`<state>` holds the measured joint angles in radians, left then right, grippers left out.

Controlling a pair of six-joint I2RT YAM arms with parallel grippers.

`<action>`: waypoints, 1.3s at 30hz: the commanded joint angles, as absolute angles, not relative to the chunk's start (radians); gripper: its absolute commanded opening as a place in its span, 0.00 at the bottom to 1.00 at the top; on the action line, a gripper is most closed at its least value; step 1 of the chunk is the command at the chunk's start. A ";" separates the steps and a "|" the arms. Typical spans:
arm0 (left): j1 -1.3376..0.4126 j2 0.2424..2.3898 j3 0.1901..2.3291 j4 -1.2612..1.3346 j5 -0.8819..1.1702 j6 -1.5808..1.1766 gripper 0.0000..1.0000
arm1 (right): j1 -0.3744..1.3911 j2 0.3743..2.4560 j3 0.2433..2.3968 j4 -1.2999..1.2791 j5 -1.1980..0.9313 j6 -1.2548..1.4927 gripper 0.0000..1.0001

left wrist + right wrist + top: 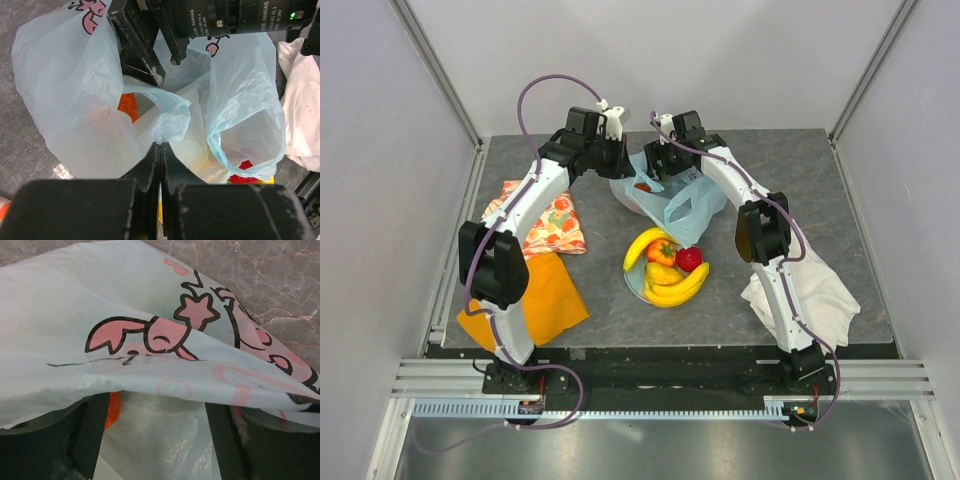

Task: Take the fake fruits out of the plastic bag
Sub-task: Adjust the plastic bag at the center of the board.

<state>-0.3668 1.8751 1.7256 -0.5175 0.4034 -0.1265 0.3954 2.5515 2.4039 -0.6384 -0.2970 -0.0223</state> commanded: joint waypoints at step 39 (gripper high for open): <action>-0.529 1.756 1.643 -0.470 0.643 -0.057 0.02 | 0.259 1.603 1.285 -0.752 -0.224 -0.192 0.82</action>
<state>-0.5056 1.7805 1.6386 -0.5323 0.6025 -0.0639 0.2157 1.6302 1.2896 -0.8032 -0.1425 -0.1616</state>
